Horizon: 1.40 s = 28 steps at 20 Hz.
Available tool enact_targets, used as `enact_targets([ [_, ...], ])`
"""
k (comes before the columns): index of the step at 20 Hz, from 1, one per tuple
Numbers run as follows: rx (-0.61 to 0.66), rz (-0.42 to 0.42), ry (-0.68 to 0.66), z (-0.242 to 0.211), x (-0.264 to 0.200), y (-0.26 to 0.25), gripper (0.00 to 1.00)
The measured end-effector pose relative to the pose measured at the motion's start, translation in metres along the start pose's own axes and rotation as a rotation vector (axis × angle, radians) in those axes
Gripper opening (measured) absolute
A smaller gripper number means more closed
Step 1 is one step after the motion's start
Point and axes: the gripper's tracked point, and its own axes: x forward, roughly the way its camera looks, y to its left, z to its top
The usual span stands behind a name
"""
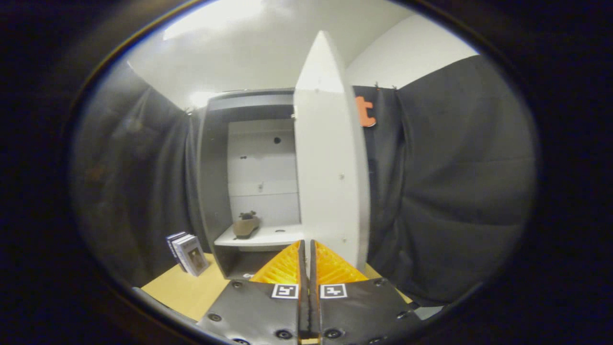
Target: Open the shoe cabinet door, grab the shoes and put them into the shoe cabinet, then close the shoe cabinet door.
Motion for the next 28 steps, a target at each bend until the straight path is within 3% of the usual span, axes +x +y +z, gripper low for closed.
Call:
enact_targets([
  [4, 0.048, 0.127, 0.132, -0.053, 0.019, 0.064, 0.02],
  [7, 0.052, 0.149, 0.278, -0.113, 0.035, 0.091, 0.02],
  [14, 0.165, 0.108, 0.619, -0.261, 0.060, 0.137, 0.02],
  [17, 0.156, 0.086, 0.727, -0.319, 0.072, 0.156, 0.03],
  [28, 0.018, 0.025, 0.944, -0.424, 0.099, 0.173, 0.16],
])
